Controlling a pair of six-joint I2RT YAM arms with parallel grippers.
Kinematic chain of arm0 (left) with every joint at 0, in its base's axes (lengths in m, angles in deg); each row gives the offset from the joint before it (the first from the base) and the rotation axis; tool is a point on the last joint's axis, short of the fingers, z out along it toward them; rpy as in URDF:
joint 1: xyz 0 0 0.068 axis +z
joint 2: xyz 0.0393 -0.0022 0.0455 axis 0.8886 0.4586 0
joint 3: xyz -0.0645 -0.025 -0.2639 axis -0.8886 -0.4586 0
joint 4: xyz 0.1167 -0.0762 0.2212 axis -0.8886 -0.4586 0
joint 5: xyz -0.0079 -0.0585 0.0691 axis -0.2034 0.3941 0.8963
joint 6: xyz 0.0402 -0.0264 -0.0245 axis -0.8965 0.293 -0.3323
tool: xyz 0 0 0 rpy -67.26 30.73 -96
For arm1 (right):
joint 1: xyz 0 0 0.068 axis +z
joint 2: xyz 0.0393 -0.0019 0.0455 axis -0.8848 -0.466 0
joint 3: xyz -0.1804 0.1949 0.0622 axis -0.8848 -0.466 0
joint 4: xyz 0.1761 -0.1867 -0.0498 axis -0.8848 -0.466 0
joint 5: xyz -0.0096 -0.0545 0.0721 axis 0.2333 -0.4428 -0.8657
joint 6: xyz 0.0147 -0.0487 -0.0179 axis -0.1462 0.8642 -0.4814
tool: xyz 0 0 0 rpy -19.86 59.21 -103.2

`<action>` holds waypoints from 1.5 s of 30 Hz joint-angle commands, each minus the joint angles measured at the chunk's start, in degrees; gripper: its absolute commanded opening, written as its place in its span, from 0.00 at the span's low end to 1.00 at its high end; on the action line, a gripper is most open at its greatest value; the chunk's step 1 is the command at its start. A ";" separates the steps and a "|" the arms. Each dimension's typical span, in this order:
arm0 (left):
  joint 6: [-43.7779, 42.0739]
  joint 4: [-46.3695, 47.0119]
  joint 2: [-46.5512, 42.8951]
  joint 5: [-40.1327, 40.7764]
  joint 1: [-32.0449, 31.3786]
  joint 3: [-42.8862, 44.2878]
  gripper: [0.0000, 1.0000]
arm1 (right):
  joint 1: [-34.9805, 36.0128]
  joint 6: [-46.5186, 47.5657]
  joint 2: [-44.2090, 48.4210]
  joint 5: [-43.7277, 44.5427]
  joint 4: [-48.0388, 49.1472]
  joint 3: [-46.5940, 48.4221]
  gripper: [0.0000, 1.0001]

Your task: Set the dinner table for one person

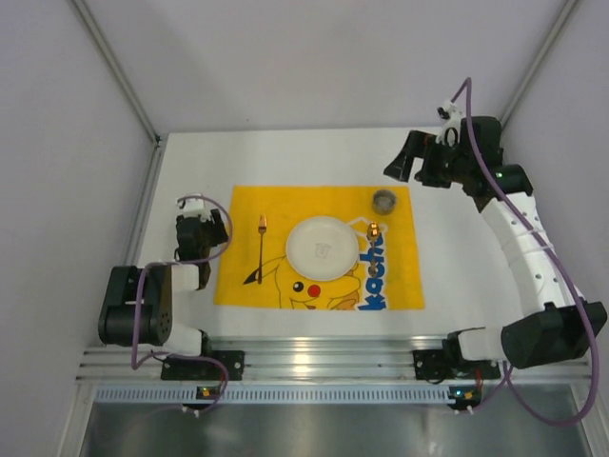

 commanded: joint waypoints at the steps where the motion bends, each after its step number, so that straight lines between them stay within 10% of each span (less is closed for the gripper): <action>1: -4.11 4.20 2.94 -3.54 -0.22 5.73 0.67 | -1.63 -1.24 6.40 5.57 4.53 -0.86 1.00; 4: -5.52 23.59 8.47 -3.80 0.04 -1.36 0.75 | -1.89 -0.45 9.65 8.83 7.07 -1.92 1.00; 5: -5.70 24.68 9.01 -3.02 -0.31 -1.64 0.98 | -1.89 -0.18 10.54 9.62 9.60 -2.45 1.00; 18: -5.61 21.17 7.70 -1.87 -0.84 -1.12 0.99 | -1.98 4.37 21.18 33.42 47.75 -39.87 1.00; 28: -5.61 21.17 7.61 -1.87 -0.84 -1.12 0.98 | -3.03 15.98 17.31 28.00 55.93 -57.63 1.00; 33: -5.61 21.26 7.70 -1.87 -0.84 -1.12 0.98 | -5.23 20.83 13.91 27.97 94.79 -75.29 1.00; 40: -5.70 21.17 7.70 -1.87 -0.84 -1.12 0.99 | -12.79 20.31 -7.62 13.07 111.42 -69.60 1.00; 45: -5.61 21.26 7.61 -1.87 -0.75 -1.21 0.98 | -12.79 21.79 -5.81 14.28 105.35 -68.81 1.00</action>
